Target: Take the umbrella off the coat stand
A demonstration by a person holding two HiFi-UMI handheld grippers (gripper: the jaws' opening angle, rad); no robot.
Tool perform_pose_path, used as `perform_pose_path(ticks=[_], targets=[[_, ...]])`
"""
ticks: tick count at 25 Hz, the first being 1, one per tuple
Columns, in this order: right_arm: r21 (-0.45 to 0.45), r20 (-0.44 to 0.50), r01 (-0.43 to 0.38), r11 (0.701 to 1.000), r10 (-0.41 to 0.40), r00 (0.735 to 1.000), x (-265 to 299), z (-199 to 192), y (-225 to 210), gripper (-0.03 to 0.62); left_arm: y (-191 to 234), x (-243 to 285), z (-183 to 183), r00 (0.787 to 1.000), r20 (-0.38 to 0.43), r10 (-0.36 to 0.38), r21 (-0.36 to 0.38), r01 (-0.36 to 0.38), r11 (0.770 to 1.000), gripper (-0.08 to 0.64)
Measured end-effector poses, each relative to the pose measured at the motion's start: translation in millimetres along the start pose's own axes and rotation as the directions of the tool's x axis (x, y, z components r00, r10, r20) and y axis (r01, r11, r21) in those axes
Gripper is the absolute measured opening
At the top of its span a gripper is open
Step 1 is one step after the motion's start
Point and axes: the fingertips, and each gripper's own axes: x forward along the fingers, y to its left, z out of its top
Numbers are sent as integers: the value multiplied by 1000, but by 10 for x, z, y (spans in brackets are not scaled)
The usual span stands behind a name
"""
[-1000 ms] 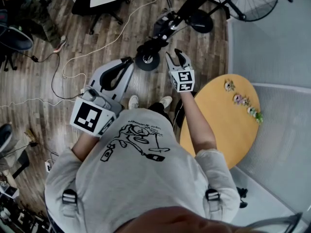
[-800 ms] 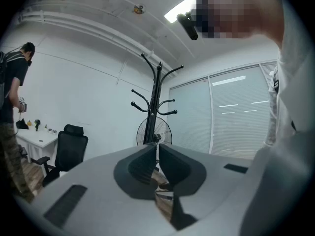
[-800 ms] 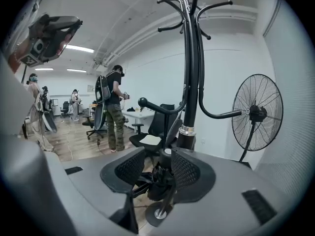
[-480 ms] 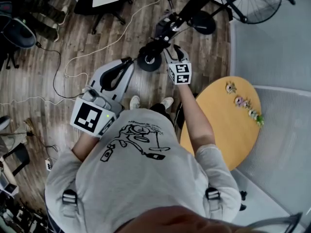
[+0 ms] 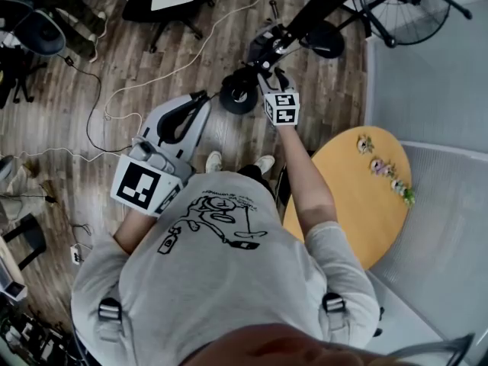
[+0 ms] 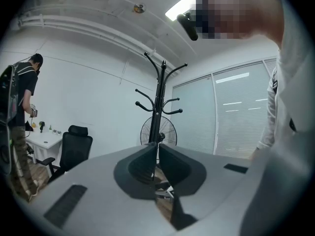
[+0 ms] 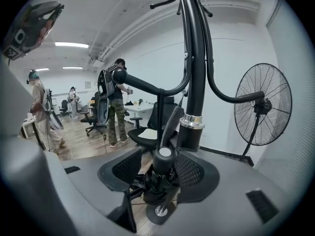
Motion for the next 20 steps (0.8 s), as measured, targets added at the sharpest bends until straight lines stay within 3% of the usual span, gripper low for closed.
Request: perform_pose_path(ticks=[20], targets=[[33,-90,-43,999,45,995,530,-306,-75,265,228,79,-19,996,-38,76,2,-76,997,21]])
